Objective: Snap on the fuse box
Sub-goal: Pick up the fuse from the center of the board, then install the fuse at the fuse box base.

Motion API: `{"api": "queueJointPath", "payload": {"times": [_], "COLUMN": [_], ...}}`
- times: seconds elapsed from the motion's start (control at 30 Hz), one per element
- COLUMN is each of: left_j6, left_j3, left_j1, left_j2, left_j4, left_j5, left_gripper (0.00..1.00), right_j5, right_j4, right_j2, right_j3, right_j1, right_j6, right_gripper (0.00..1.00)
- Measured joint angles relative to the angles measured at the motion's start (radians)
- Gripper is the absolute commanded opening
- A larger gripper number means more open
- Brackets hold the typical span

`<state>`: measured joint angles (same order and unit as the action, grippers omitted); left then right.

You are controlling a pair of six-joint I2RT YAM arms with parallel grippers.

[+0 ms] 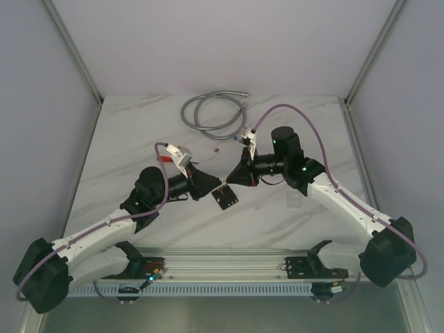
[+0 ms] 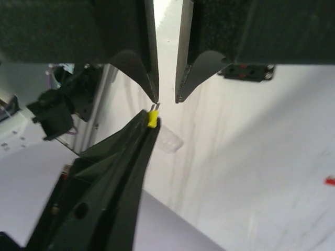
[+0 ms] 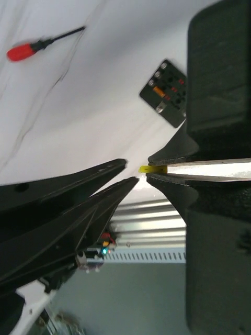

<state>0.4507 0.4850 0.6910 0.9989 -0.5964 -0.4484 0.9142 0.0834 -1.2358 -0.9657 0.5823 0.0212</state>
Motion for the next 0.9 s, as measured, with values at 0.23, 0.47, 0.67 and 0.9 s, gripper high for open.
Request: {"api": "queueJointPath", "payload": {"times": [0.23,0.47,0.67,0.9], "left_j6": [0.058,0.173,0.237,0.279], "left_j3": [-0.058,-0.087,-0.087,-0.087], "left_j1": [-0.058,-0.159,-0.180,-0.183], "left_j2": [-0.018,0.011,0.096,0.185], "left_j4": [0.116,0.198,0.209,0.209], "left_j5": [0.212,0.335,0.362,0.355], "left_gripper": [0.54,0.66,0.73,0.79], "right_j5": [-0.325,-0.682,-0.861,-0.965], "right_j4": [0.063,0.087,0.079,0.058], "right_j2": [-0.045,-0.161,-0.262,-0.377], "right_j3": [0.000,0.000,0.000,-0.037], "right_j1": [0.043,0.177,0.246,0.282], "right_j6": [-0.068,-0.159,-0.219,-0.243], "right_gripper": [0.00,0.00,0.00,0.00]}}
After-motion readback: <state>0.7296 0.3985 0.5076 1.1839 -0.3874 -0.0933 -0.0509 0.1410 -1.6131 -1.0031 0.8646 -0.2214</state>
